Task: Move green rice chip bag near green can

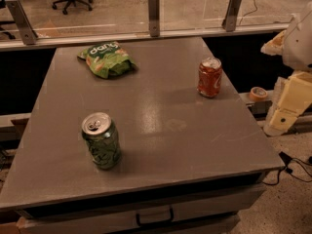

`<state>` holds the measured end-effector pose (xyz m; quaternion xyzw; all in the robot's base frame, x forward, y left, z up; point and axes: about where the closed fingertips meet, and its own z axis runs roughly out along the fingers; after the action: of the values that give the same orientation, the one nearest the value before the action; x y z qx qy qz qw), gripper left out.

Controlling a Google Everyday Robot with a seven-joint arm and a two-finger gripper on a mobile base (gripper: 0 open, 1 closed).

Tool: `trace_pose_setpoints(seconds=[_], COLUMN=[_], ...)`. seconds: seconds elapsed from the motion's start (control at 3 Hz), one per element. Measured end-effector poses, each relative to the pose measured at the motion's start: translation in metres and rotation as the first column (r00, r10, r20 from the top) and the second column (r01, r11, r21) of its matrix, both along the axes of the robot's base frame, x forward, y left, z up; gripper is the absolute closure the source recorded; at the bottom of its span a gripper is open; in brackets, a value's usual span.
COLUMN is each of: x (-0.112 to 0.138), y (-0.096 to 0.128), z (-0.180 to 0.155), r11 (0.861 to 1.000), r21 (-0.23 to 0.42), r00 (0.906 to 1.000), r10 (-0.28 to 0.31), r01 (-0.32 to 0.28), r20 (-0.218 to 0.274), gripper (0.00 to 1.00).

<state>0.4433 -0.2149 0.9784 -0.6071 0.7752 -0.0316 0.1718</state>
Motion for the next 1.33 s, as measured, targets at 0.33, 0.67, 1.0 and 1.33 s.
trace_pose_setpoints(seconds=[0.33,0.67,1.0,1.33], x=[0.069,0.129,0.173,0.173], y=[0.049,0.105,0.186,0.186], z=[-0.017,-0.028,-0.025,-0.025], r11=[0.989,0.964,0.933,0.933], r21=[0.084,0.145,0.202,0.202], r00=[0.9910,0.9709,0.9458,0.9457], r10=[0.120,0.206,0.258,0.258], r01=[-0.125,-0.223,-0.297,-0.297], r20=[0.058,0.122,0.197,0.198], gripper=[0.00,0.00,0.00,0.00])
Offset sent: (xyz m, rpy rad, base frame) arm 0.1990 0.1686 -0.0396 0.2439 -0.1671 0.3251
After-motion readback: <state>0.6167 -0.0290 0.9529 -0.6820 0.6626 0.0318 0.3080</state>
